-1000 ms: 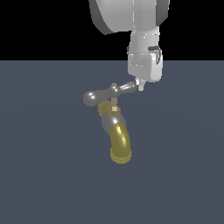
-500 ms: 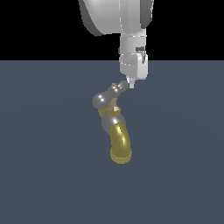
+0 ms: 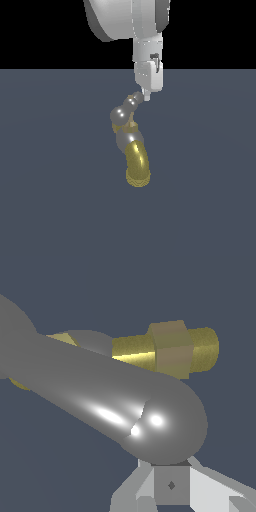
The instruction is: Turn on the faucet by rotating a designated handle.
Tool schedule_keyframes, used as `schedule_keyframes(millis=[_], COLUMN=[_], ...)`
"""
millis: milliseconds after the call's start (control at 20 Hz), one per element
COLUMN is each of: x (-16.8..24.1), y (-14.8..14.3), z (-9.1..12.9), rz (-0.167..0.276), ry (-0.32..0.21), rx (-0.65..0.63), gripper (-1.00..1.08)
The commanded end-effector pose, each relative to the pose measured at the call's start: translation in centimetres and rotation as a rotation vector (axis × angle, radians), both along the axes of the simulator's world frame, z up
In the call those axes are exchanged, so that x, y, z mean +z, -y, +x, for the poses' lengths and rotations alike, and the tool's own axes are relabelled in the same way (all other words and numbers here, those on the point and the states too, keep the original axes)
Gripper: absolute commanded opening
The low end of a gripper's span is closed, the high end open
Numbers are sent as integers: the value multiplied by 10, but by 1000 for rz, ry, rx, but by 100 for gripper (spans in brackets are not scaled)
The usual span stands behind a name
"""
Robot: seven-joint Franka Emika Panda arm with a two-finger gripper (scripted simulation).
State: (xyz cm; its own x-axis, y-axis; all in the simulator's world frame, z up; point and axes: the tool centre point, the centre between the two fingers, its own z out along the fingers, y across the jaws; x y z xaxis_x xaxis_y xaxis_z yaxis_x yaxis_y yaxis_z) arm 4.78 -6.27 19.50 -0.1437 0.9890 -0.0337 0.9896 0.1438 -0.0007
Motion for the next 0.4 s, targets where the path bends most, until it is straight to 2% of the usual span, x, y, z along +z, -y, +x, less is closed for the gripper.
schedule_keyframes(millis=[0,250,350], x=[1,2,2], y=[-65,-106,-112], z=[-1,-3,-3], rz=[27,32,33], ry=[-8,-6,-6], rx=[73,89,92], gripper=[-100,-100,-100])
